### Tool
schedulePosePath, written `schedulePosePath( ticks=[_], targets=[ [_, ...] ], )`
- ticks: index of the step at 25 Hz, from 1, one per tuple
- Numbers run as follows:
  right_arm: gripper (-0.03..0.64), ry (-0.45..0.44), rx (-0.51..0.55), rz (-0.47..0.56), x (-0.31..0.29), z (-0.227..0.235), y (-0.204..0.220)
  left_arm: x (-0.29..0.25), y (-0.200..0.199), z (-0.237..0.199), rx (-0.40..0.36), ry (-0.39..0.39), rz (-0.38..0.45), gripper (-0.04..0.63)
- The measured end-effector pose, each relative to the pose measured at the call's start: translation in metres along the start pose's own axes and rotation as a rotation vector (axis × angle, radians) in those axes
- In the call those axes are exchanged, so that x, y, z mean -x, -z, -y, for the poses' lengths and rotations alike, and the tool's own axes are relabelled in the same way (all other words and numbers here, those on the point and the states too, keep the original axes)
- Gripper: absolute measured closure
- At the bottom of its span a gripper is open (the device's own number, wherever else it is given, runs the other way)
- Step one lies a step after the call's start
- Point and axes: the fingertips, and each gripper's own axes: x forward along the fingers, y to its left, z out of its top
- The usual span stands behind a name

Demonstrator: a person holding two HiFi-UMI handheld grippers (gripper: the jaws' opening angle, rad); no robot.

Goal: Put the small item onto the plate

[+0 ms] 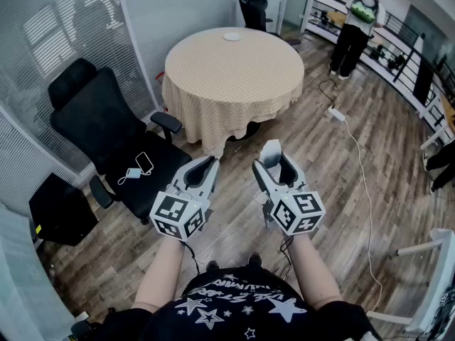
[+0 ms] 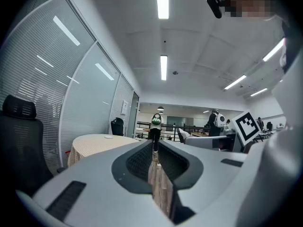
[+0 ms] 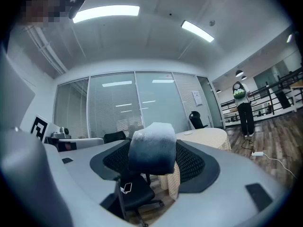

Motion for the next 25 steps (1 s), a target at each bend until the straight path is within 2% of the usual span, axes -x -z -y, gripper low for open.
schedulePosePath(
  ticks=[5,10,15,18,25],
  targets=[
    [0.311,0.015,0.008,-0.017,0.013,0.026,-0.003,-0.021,0.010,0.027,0.007,0.019,-0.033,0.555],
    [0.310,-0.020,-0.001,0.000,0.017,0.046,-0.010,-0.039,0.011,0.039,0.004,-0.007,-0.034,0.555],
    [0.310,-0.021,0.024,0.035,0.031,0.081,-0.025,-0.072,0.017,0.067,0.003,-0.001,-0.041,0.555],
    [0.310,-0.056,-0.001,0.049,0.043,0.097,-0.028,-0.083,0.023,0.080,0.004,-0.004,-0.055,0.555],
    [0.310,-0.084,-0.019,0.001,0.023,0.127,-0.017,-0.114,0.023,0.071,-0.002,-0.013,-0.065,0.555]
  ],
)
